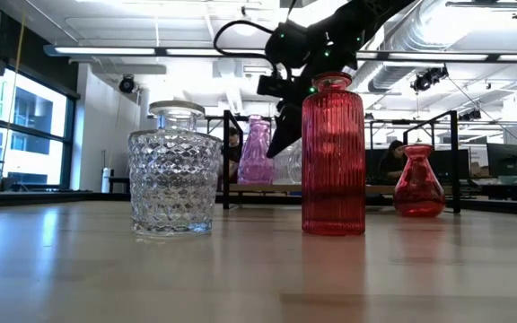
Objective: Sort vases onto shelf
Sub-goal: Align the violet vase with the other violet vase on the shelf
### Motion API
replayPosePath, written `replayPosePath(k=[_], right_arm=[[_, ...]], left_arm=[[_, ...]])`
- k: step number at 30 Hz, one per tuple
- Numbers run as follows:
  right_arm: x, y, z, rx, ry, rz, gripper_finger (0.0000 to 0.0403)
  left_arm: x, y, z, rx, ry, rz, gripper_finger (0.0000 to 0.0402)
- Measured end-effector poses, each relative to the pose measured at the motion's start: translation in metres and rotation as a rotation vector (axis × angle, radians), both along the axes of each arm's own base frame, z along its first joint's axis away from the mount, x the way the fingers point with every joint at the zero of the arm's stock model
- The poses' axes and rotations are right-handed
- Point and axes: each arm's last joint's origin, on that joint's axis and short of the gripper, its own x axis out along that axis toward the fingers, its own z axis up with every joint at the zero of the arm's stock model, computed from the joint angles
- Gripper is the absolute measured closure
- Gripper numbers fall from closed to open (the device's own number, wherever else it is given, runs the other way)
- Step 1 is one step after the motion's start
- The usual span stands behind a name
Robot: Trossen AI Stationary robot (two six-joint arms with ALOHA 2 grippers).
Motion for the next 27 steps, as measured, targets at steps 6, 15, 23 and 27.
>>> replayPosePath(k=[6, 15, 23, 27], right_arm=[[0.002, -0.001, 0.002, -0.008, -0.026, -0.001, 0.0403], [0.004, 0.008, 0.001, 0.005, -0.019, 0.006, 0.0403], [0.002, 0.008, 0.0, -0.045, 0.016, -0.022, 0.0403], [0.001, 0.003, 0.0, -0.05, 0.016, -0.038, 0.0403]], left_arm=[[0.002, 0.001, -0.001, -0.002, 0.005, 0.0, 0.0367], [0.002, 0.001, -0.001, -0.002, 0.005, -0.001, 0.0367], [0.002, 0.001, -0.001, -0.002, 0.005, -0.001, 0.0367], [0.002, 0.001, -0.001, -0.002, 0.005, -0.001, 0.0367]])
